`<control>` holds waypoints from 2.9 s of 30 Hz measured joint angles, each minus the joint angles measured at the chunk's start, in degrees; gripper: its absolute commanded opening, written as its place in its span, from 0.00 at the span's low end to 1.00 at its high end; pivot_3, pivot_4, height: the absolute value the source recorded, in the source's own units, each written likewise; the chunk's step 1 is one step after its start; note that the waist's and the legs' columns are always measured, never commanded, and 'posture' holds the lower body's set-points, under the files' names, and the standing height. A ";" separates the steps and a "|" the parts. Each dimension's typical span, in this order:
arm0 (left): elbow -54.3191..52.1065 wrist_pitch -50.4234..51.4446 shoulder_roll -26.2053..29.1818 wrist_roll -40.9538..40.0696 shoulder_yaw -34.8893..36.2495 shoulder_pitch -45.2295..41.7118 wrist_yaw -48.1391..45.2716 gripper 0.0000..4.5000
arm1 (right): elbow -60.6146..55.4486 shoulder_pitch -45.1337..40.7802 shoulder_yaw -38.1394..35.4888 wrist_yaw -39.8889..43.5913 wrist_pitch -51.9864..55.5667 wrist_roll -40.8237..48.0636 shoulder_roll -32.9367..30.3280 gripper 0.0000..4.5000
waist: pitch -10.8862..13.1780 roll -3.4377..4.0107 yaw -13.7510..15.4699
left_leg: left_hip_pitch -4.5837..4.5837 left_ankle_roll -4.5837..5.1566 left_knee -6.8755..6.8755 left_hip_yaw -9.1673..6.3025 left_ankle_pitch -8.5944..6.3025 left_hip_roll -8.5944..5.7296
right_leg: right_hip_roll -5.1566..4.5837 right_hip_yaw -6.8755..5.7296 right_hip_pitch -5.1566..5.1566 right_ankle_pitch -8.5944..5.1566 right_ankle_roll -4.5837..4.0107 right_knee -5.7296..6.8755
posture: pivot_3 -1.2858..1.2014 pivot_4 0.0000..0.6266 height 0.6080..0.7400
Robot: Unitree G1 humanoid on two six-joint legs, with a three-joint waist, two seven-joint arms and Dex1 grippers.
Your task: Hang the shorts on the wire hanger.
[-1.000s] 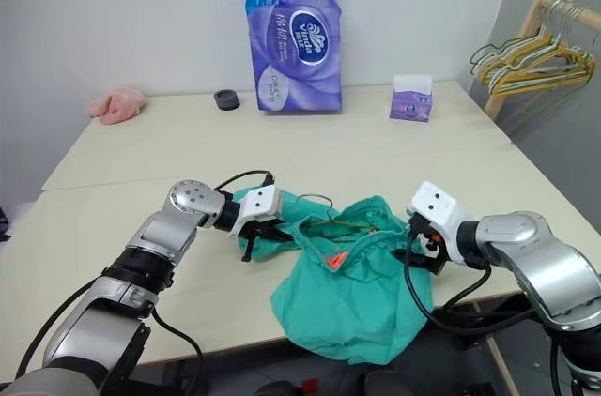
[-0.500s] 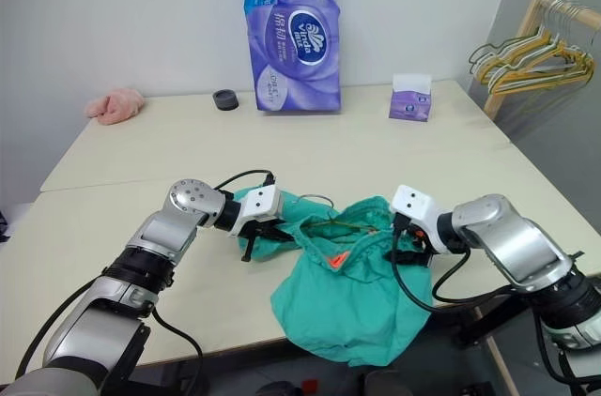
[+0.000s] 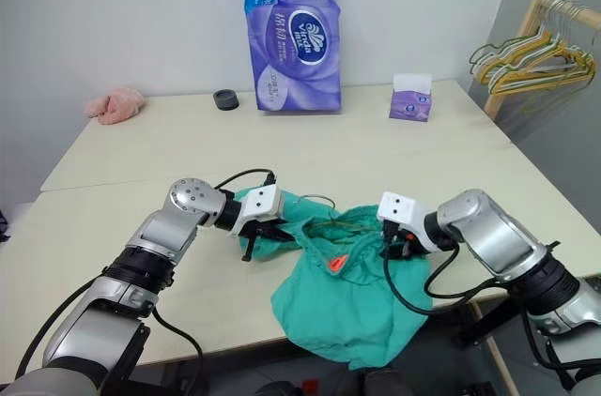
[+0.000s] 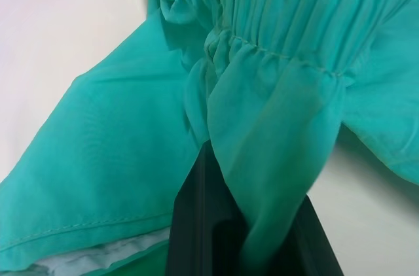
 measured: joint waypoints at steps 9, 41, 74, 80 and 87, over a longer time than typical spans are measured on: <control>-0.37 0.60 0.06 -0.10 0.00 0.22 -0.17 0.13 | -0.98 -0.07 -0.12 1.33 0.09 -1.11 -0.09 0.00 | -0.01 0.01 -0.02 | 0.00 0.00 0.00 0.00 0.00 0.00 | 0.00 0.00 0.00 0.00 0.00 0.00 | 0.44 0.02 1.00; 3.23 15.64 5.68 -14.52 11.87 -5.08 -4.04 0.50 | -11.17 5.25 -19.05 2.04 6.70 9.34 -10.82 0.00 | -0.42 0.46 -1.19 | -0.08 -0.01 0.08 -0.07 0.00 -0.02 | -0.03 -0.07 0.00 0.00 0.00 -0.03 | 0.43 0.00 1.00; 24.01 -0.77 -2.41 -5.04 4.85 -13.36 -3.28 0.01 | -18.86 12.99 -21.69 1.30 6.86 15.35 -17.11 0.00 | -0.49 0.53 -1.32 | -0.31 0.12 0.55 -0.07 -0.10 -0.02 | -0.02 -0.07 -0.01 -0.01 0.02 0.01 | 0.42 0.00 1.00; 23.66 -1.15 -2.31 -4.67 4.86 -12.66 -2.42 0.01 | -19.11 16.48 -23.25 2.05 4.84 16.12 -19.57 0.00 | -0.50 0.52 -1.33 | -0.32 0.12 0.58 -0.07 -0.10 -0.01 | -0.02 -0.07 0.00 -0.01 0.02 0.02 | 0.42 0.00 1.00; 15.78 -0.28 -2.45 -4.70 4.72 -8.54 -3.77 0.01 | -18.92 14.27 -22.99 -0.34 5.64 16.52 -16.40 0.00 | -0.52 0.52 -1.35 | -0.32 0.12 0.59 -0.08 -0.10 -0.01 | -0.02 -0.06 -0.01 -0.01 0.02 0.04 | 0.42 0.00 1.00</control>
